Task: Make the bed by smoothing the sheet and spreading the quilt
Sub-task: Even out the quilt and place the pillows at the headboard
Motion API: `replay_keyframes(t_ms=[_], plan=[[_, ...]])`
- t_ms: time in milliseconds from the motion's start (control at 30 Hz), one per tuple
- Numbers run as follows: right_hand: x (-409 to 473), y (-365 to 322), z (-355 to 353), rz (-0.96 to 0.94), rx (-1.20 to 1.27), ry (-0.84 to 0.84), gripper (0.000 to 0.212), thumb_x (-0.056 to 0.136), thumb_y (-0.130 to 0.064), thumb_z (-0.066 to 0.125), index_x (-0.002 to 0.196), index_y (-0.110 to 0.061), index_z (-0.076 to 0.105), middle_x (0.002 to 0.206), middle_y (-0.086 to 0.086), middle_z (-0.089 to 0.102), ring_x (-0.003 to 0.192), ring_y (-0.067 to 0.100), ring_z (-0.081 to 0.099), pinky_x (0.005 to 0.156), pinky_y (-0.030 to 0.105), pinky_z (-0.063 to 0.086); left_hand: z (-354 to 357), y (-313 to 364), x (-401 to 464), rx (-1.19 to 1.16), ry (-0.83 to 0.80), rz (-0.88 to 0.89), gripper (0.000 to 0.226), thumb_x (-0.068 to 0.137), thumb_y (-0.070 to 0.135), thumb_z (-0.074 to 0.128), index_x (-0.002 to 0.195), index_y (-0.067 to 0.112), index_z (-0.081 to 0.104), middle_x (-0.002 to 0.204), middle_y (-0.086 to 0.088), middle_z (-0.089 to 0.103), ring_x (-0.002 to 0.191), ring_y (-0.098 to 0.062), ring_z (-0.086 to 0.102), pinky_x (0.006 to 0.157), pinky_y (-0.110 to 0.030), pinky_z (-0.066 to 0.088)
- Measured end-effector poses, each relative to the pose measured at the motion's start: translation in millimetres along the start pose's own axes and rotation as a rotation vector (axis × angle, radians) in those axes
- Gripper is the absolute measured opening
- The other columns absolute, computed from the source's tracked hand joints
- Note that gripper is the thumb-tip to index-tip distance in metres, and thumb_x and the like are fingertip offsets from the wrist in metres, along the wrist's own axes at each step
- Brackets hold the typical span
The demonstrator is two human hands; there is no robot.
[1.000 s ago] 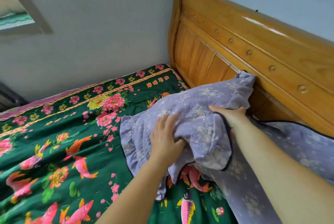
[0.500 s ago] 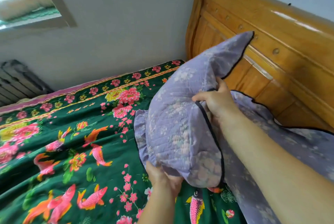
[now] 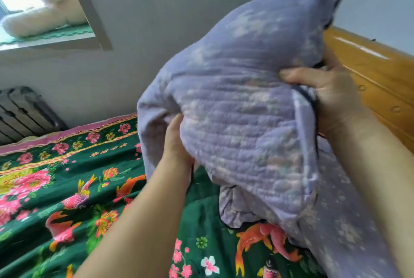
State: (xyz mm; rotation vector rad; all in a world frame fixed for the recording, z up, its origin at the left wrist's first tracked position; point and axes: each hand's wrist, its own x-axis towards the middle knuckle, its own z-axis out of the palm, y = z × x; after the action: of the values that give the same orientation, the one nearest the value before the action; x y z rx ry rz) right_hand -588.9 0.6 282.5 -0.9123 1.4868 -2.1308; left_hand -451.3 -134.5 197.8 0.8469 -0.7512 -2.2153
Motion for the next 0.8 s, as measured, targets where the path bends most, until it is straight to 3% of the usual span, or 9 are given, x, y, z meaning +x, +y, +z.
replay_keyframes(t_ms=[100,200,267,367,433,467,600,700,800], plan=[[-17.2,13.6,-6.7,-0.019,0.023,0.117,0.039,0.071,0.001,0.069,0.107,-0.012,0.058,0.082,-0.009,0.074,0.077,0.009,0.07,0.067,0.021,0.056,-19.8,24.7,23.7,0.057,-0.068,-0.074,0.038,0.099,0.025,0.03,0.095,0.002,0.059,0.082,-0.011,0.07,0.084,-0.029,0.062,0.076,-0.037,0.047],[-59.0,67.4,-19.2,0.147,-0.12,0.256,0.077,0.042,-0.029,0.084,0.112,-0.014,0.056,0.086,-0.01,0.074,0.078,0.007,0.07,0.068,0.02,0.057,-73.7,13.8,46.4,0.168,-0.044,-0.179,0.032,0.091,0.022,0.04,0.108,0.004,0.06,0.104,-0.018,0.06,0.096,-0.034,0.057,0.089,-0.043,0.044],[-98.0,114.7,-33.6,0.441,-0.202,0.288,0.071,0.056,-0.013,0.082,0.121,-0.013,0.053,0.097,-0.002,0.072,0.087,0.021,0.069,0.075,0.033,0.058,-117.9,-8.4,46.9,0.225,0.043,-0.278,0.037,0.074,0.027,0.058,0.102,0.004,0.064,0.102,-0.02,0.063,0.094,-0.036,0.06,0.088,-0.043,0.046],[-151.4,177.2,-50.8,1.052,-0.666,-0.032,0.046,0.064,-0.026,0.079,0.1,-0.004,0.062,0.068,-0.001,0.063,0.058,0.011,0.055,0.063,0.027,0.041,-221.8,-63.9,67.0,0.44,0.317,-0.406,0.069,0.056,0.046,0.08,0.113,0.011,0.063,0.113,-0.016,0.066,0.1,-0.035,0.065,0.09,-0.048,0.051],[-165.5,208.5,-57.8,1.269,-0.934,-0.225,0.056,0.06,-0.052,0.08,0.082,-0.002,0.067,0.053,-0.004,0.05,0.046,0.006,0.042,0.059,0.021,0.032,-257.1,-75.2,54.9,0.531,0.446,-0.439,0.059,0.072,0.046,0.075,0.115,0.009,0.059,0.11,-0.014,0.064,0.097,-0.028,0.061,0.09,-0.045,0.048],[-165.2,217.4,-55.9,1.325,-0.954,-0.233,0.05,0.069,-0.045,0.078,0.091,-0.001,0.068,0.056,-0.004,0.049,0.048,0.007,0.042,0.055,0.019,0.032,-257.1,-69.8,43.8,0.556,0.487,-0.465,0.047,0.083,0.038,0.068,0.115,0.006,0.057,0.108,-0.014,0.06,0.091,-0.023,0.056,0.085,-0.039,0.046],[-135.9,236.6,-18.5,1.319,-0.865,-0.206,0.022,0.09,-0.019,0.061,0.112,-0.017,0.059,0.07,0.0,0.051,0.05,0.008,0.047,0.04,0.017,0.035,-277.3,-62.8,37.8,0.494,0.487,-0.543,0.034,0.094,0.033,0.055,0.122,0.015,0.05,0.112,-0.015,0.055,0.087,-0.026,0.054,0.074,-0.036,0.041],[-111.8,248.8,12.5,1.23,-0.899,-0.267,0.016,0.092,-0.025,0.059,0.108,-0.023,0.058,0.094,0.002,0.06,0.072,0.015,0.057,0.06,0.023,0.043,-288.5,-58.0,49.9,0.55,0.491,-0.503,0.052,0.092,0.038,0.056,0.134,0.01,0.047,0.136,-0.015,0.05,0.122,-0.031,0.048,0.102,-0.048,0.035],[-98.5,260.1,30.5,1.201,-0.901,-0.328,0.02,0.093,-0.027,0.057,0.113,-0.023,0.057,0.102,0.0,0.058,0.086,0.02,0.056,0.072,0.032,0.045,-295.3,-55.6,58.0,0.549,0.509,-0.481,0.051,0.091,0.041,0.056,0.131,0.01,0.05,0.12,-0.01,0.055,0.108,-0.028,0.05,0.101,-0.05,0.035]])
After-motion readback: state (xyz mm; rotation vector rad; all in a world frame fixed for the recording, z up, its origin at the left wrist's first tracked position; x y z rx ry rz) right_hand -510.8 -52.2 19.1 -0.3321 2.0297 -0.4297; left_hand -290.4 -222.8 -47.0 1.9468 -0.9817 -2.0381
